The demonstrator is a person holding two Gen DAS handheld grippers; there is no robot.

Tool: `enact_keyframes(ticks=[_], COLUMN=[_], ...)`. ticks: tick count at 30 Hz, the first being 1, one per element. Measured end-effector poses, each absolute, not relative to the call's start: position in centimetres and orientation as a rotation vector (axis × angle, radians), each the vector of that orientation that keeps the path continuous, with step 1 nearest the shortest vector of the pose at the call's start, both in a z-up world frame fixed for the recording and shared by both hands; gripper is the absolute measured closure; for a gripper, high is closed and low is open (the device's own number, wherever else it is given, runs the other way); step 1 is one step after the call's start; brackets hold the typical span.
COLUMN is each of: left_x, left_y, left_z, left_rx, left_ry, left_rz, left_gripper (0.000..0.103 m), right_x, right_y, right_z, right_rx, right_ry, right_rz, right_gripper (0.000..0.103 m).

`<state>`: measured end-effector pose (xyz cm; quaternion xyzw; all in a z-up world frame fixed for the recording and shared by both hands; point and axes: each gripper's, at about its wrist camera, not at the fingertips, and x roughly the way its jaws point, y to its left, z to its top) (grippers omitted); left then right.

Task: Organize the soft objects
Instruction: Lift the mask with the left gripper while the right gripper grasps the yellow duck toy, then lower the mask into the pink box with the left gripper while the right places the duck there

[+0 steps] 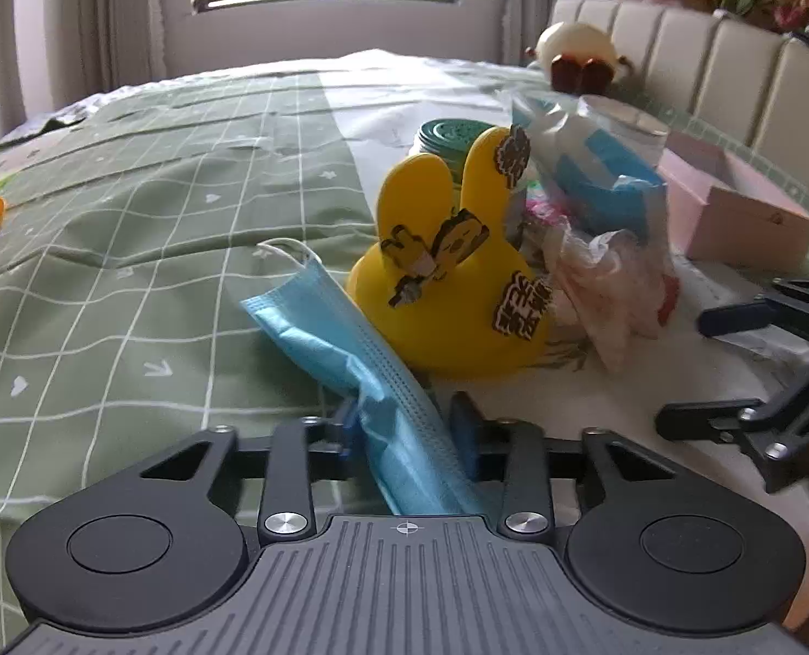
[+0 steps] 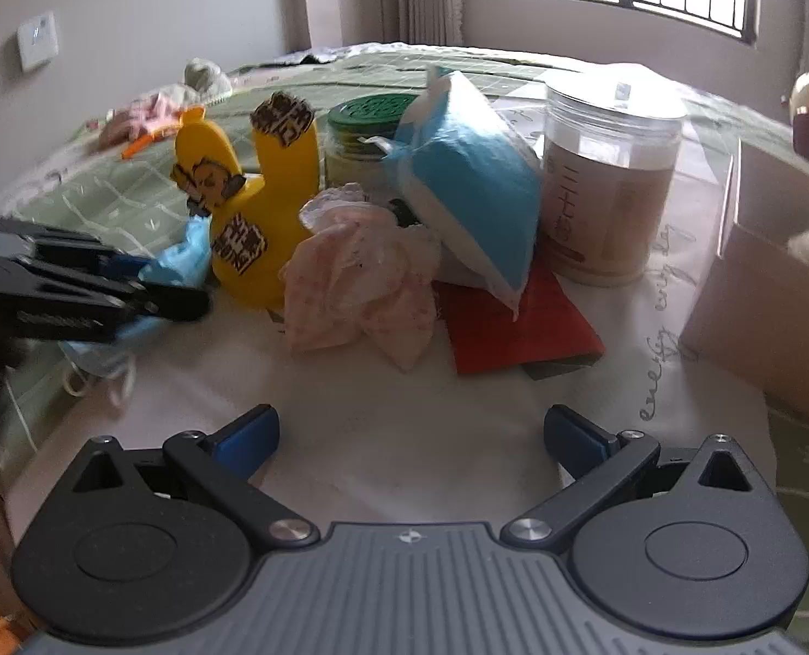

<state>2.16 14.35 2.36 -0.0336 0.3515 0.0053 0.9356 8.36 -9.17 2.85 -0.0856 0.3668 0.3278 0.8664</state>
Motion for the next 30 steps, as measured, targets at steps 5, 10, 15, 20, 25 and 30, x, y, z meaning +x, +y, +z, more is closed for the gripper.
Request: enact_keyframes(ticks=[5, 10, 15, 20, 25, 30], left_x=[0.0, -2.3, -3.4, -4.1, -4.3, -4.2], left_y=[17.2, 20.7, 23.3, 25.2, 27.4, 29.6], left_z=[2.6, 3.4, 4.0, 3.6, 3.6, 7.2], left_rx=[-0.210, -0.292, -0.332, -0.372, -0.419, -0.408], left_ry=[0.675, 0.600, 0.530, 0.493, 0.488, 0.402], left_rz=[-0.076, -0.013, -0.007, 0.001, 0.009, 0.040], left_gripper=[0.082, 0.083, 0.083, 0.083, 0.083, 0.083], right_x=[6.8, 5.5, 7.1, 9.7, 10.6, 10.6], right_y=[-8.6, -4.7, 1.3, 4.0, 4.8, 4.7], right_z=[5.0, 8.8, 8.6, 7.3, 7.5, 12.6], right_rx=[-0.227, -0.254, -0.289, -0.266, -0.274, -0.197], right_ry=[0.677, 0.530, 0.553, 0.664, 0.756, 0.725], right_rz=[0.674, 0.713, 0.703, 0.683, 0.695, 0.787], right_gripper=[0.014, 0.014, 0.014, 0.014, 0.033, 0.056])
